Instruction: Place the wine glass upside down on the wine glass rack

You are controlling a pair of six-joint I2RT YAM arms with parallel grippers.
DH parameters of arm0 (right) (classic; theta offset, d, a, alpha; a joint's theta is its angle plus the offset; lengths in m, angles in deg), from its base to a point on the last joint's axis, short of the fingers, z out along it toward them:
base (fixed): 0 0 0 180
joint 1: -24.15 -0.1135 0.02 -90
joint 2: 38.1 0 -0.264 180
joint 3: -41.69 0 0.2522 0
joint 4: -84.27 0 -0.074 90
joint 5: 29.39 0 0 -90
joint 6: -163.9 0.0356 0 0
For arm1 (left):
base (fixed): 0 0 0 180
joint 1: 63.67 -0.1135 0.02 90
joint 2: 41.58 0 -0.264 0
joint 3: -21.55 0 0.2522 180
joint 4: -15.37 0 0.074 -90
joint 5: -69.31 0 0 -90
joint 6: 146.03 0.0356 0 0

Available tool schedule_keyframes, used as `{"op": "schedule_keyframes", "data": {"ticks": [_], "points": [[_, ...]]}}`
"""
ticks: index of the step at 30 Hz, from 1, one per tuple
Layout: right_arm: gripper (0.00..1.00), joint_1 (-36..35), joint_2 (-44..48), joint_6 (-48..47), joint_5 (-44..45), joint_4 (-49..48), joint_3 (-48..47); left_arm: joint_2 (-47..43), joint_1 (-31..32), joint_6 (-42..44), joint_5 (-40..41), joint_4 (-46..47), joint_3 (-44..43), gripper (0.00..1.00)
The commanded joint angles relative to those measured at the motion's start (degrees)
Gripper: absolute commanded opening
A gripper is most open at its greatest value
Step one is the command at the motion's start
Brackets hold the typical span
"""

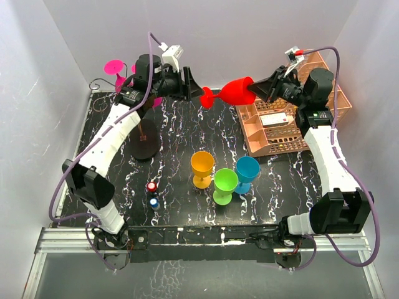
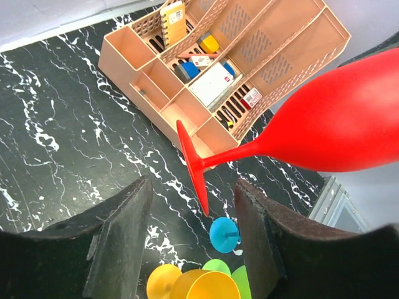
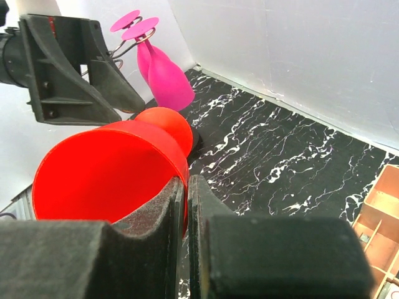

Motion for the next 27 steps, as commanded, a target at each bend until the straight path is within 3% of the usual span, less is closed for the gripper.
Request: {"op": "schedule_keyframes", "data": {"ticks": [1,13,27], "points": [[0.08,0.1,1.5,1.3,-1.5,-4.8,0.4,0.6,0.4,-2.1,-2.2,1.7,1.0,0.52],[0.08,0.1,1.3,1.1,-1.4,-5.4,0.7,0.8,0.8,-4.1,-3.2,1.7,2.6,0.3],[0.08,-0.1,1.0,0.6,-1.2,-6.1,1.6,1.6,1.0,-6.0,-4.8,2.0,2.5,0.14]]}}
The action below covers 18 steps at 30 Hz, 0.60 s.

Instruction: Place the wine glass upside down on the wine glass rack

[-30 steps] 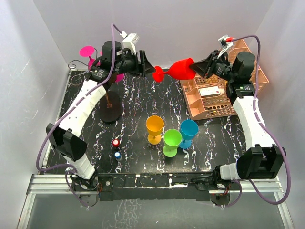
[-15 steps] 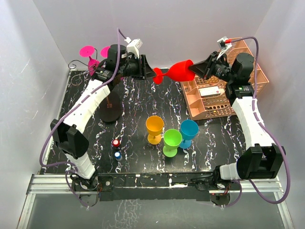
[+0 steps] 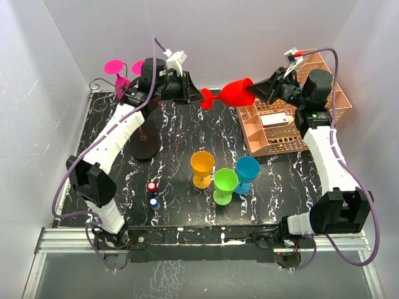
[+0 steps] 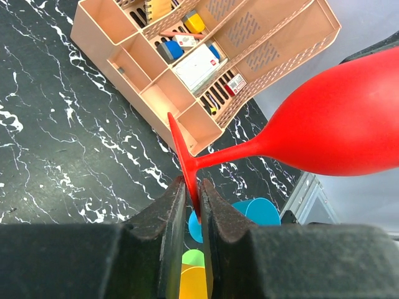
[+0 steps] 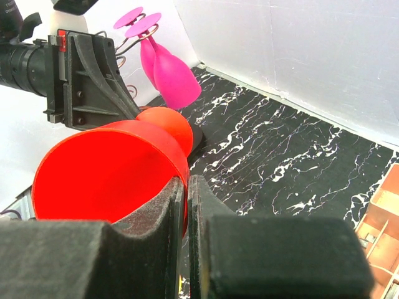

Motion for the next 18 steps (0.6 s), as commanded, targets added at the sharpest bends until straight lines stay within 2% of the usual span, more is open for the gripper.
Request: {"op": "schedule_keyframes", "data": {"ticks": [1,8,13,16,18], "points": [[0.08,-0.1,0.9,-0.2,-0.1,-4.6,0.2,-0.3,0.3,-1.1,-2.1,1.2,0.2,0.13],[0.08,-0.1,0.3,-0.3,0.0,-4.9,0.3,-0.4,0.3,-1.7,-2.1,1.2,0.5,0.14],[0.08,-1.7,0.1,-0.7,0.0,-4.8,0.3,-0.3,0.3,-1.7,-1.6,0.9,0.6,0.21],[0.08,-1.8,0.2,-0.9,0.0,-4.7,0.4,-0.3,0.3,-1.6,-1.4,0.9,0.5,0.19],[0.08,-1.8,0.2,-0.9,0.0,-4.8,0.5,0.0,0.3,-1.6,-1.7,0.8,0.3,0.13]]}}
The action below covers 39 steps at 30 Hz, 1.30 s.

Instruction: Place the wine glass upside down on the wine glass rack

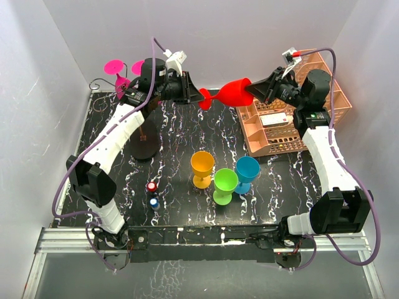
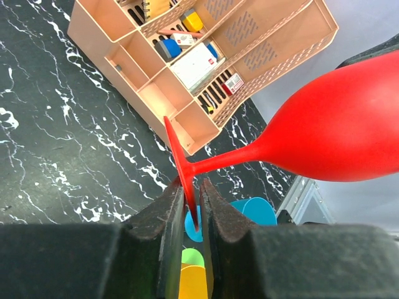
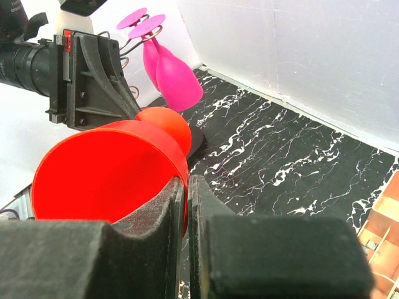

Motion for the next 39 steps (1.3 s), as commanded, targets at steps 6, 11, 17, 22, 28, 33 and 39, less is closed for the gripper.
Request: {"op": "schedule_keyframes", "data": {"ticks": [6,11,17,22,28,33,39], "points": [[0.1,-0.5,0.5,-1.9,0.3,-3.3,0.4,-0.9,0.3,0.7,0.0,0.4,0.1,0.0],[0.46,-0.4,0.6,-4.6,-1.7,-2.2,0.2,-2.8,0.2,5.3,4.5,-2.3,-1.3,0.0],[0.71,-0.3,0.8,-10.5,-0.9,4.6,-3.6,-5.3,-2.3,10.3,7.3,-5.1,-5.2,0.0],[0.79,-0.1,1.3,-15.5,1.3,12.3,-8.9,-7.6,-5.3,15.1,10.6,-7.8,-8.7,0.0],[0.8,0.2,1.0,-18.7,5.2,16.9,-11.5,-10.5,-6.0,26.5,19.0,-11.6,-15.1,0.0],[0.81,0.2,0.7,-17.7,3.7,14.8,-9.5,-13.2,-7.6,34.2,30.1,-13.2,-19.5,0.0],[0.81,0.2,0.5,-16.9,3.1,13.0,-7.7,-16.6,-15.7,39.4,43.0,-12.5,-22.6,0.0]]}}
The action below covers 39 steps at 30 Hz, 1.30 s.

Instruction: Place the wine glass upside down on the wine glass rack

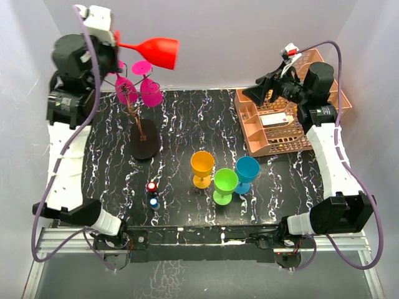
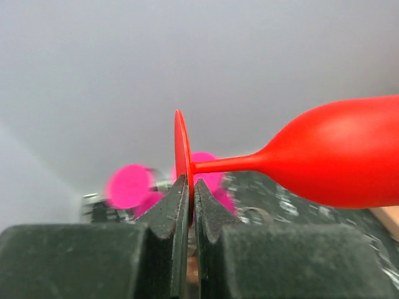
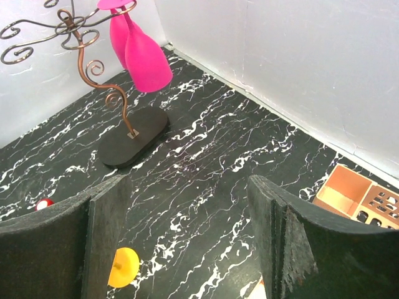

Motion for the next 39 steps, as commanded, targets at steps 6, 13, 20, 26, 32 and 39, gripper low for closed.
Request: {"op": "schedule_keyframes", "data": {"ticks": [6,13,20,26,32,39], "points": [[0.82,0.3,-0.1,0.8,-1.1,-4.8,2.1,-9.3,-13.0,13.6,21.4,2.3,-0.6,0.0],[0.82,0.3,-1.1,2.0,-2.2,-5.7,2.9,-13.0,-19.3,27.7,32.4,7.3,7.4,0.0],[0.83,0.3,-1.8,2.2,-2.7,-5.8,3.1,-14.2,-20.2,50.0,44.6,22.6,23.9,0.0],[0.83,0.3,-1.8,2.1,-2.8,-5.8,3.3,-13.4,-20.2,55.2,44.3,25.4,31.9,0.0],[0.83,0.3,-1.9,1.5,-2.6,-5.5,3.2,-13.0,-20.1,53.7,36.7,18.0,34.4,0.0],[0.84,0.3,-2.2,1.3,-2.7,-5.2,3.2,-13.0,-19.0,55.8,30.7,13.8,36.2,0.0]]}}
